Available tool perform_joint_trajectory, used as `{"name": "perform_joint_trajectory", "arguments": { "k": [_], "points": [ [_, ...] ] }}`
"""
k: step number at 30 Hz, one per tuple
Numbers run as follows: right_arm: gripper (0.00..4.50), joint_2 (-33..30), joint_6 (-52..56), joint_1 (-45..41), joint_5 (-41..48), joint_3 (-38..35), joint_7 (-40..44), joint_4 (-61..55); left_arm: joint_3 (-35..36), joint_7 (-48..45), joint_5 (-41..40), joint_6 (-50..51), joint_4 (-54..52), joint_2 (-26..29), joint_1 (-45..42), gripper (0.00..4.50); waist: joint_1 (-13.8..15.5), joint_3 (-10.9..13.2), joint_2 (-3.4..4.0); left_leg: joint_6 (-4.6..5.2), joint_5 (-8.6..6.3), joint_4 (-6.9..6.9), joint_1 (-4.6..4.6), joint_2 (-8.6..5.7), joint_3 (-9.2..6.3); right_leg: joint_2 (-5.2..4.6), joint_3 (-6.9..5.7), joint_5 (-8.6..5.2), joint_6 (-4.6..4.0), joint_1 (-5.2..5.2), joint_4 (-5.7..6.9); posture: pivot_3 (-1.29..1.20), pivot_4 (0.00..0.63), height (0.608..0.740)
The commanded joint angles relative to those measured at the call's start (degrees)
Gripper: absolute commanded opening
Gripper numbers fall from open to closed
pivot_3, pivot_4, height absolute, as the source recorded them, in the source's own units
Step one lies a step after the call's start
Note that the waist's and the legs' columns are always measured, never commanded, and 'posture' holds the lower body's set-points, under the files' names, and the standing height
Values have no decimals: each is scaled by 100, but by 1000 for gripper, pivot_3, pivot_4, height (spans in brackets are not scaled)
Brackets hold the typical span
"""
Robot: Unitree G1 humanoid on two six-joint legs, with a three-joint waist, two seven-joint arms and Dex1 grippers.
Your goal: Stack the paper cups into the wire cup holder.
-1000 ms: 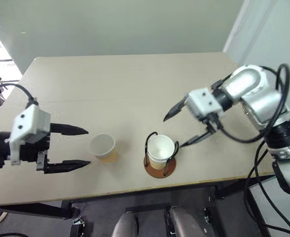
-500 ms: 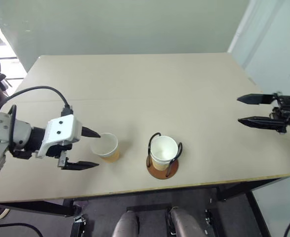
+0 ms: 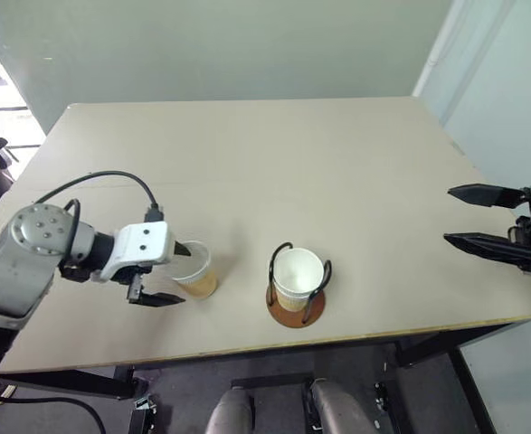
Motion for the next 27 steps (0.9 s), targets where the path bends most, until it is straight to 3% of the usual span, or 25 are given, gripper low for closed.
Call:
{"name": "perform_joint_trajectory", "arguments": {
  "k": [1, 12, 20, 27],
  "points": [
    [4500, -130, -3, -169, 149, -47, -82, -196, -69, 14, 103, -63, -78, -115, -240, 3956, 5, 0, 0, 1, -1, 0, -2, -1, 0, 0, 0, -1, 2, 0, -2, 0, 150, 740],
    [4500, -262, -117, -187, -72, 164, -188, -199, -213, -12, 210, -53, -56, -369, -325, 21, 18, 0, 0, 9, -5, 1, -4, 0, 2, -2, -1, 10, 28, 5, -20, 0, 150, 740],
    [4500, -296, -221, -239, -168, 203, -217, -150, -144, -128, 122, -126, 55, -423, -606, 21, 21, 0, 0, 9, -5, 14, -3, -1, 1, -3, -1, 15, 34, 13, -21, 0, 150, 740],
    [4500, -556, -92, 165, -102, -134, 106, -70, 176, -1125, -1100, 219, 245, -394, -1937, 21, 80, 0, -1, 12, -7, 27, -10, -1, -1, -3, -3, 16, 36, 17, -27, 0, 150, 740]
  ]
}}
